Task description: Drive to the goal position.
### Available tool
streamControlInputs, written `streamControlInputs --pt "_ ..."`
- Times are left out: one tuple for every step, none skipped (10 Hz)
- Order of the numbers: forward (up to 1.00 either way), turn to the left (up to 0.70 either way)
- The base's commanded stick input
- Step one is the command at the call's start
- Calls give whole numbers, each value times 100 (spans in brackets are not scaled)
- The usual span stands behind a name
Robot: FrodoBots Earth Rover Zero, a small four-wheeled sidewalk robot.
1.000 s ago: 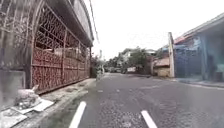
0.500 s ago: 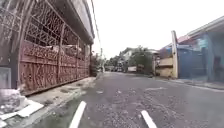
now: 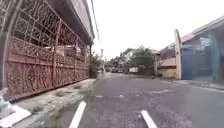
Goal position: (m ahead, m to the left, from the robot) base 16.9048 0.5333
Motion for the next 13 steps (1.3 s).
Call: streamControlInputs --pt "85 0" --pt "85 0" --pt "85 0" --pt "85 0" --pt "85 0" --pt "85 0" --pt "85 0" --pt "85 0" --pt "85 0" --pt "85 0" --pt "85 0" --pt "85 0" --pt "85 0"
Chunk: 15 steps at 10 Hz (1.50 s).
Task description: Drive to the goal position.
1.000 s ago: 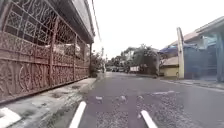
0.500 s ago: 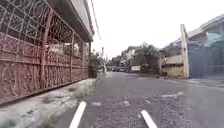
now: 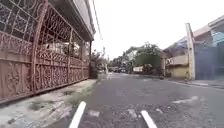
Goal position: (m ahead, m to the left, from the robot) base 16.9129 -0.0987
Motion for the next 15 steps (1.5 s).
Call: streamControlInputs --pt "85 0" --pt "85 0" --pt "85 0" --pt "85 0" --pt "85 0" --pt "85 -24" --pt "85 -34" --pt "85 -26" --pt "85 0" --pt "85 0" --pt "85 0" --pt "85 0" --pt "85 0" --pt "85 0" --pt "85 0"
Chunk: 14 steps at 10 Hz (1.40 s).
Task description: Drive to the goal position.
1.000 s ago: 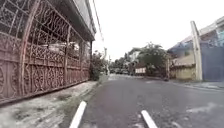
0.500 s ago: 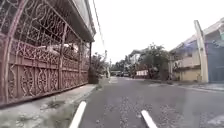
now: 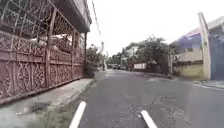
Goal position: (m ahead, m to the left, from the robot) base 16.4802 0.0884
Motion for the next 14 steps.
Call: streamControlInputs --pt "85 0" --pt "85 0" --pt "85 0" --pt "85 0" --pt "85 0" --pt "85 0" --pt "85 0" --pt "85 0" --pt "85 0" --pt "85 0" --pt "85 -17" --pt "85 -34" --pt "85 -34" --pt "85 -27"
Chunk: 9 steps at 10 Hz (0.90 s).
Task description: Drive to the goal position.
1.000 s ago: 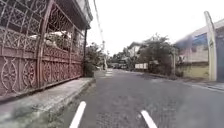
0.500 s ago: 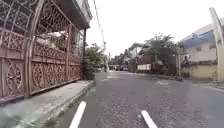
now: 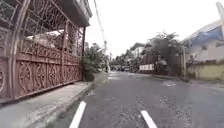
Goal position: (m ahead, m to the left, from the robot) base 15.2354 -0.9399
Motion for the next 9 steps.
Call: streamControlInputs --pt "85 0" --pt "85 0" --pt "85 0" --pt "85 0" --pt "85 0" --pt "85 0" --pt "85 0" --pt "85 0" --pt "85 0"
